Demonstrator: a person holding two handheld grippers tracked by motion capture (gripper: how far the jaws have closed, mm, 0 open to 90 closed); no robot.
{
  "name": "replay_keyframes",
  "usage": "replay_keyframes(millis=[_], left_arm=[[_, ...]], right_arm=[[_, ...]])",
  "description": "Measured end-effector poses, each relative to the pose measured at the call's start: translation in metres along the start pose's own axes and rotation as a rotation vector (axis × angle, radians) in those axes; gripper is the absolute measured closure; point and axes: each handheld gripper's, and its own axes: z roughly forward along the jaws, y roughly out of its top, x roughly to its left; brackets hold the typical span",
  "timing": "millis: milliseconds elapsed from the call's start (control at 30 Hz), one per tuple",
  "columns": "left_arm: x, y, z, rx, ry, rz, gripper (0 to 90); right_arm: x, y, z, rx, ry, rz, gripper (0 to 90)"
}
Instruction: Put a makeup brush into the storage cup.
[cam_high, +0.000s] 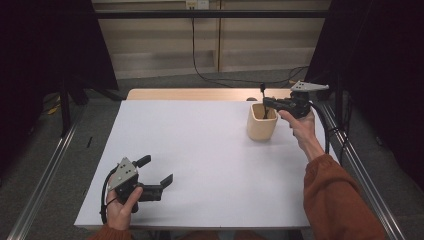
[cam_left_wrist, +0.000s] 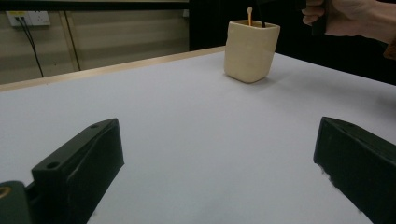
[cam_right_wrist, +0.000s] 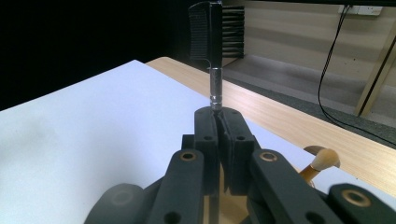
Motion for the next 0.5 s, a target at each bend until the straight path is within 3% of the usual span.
replay_keyframes(millis=[367,500], left_arm=[[0.0,0.0009,0.0008,-0.008,0.007,-0.006,1.5],[0.0002,0.0005,0.0014,-0.003,0.01,0.006,1.5]], right_arm=[[-0.0004,-0.0075,0.0003,0.009,0.009,0.011,84.5],[-0.0006,-0.0086,0.0024,0.013,0.012,0.019,78.3]])
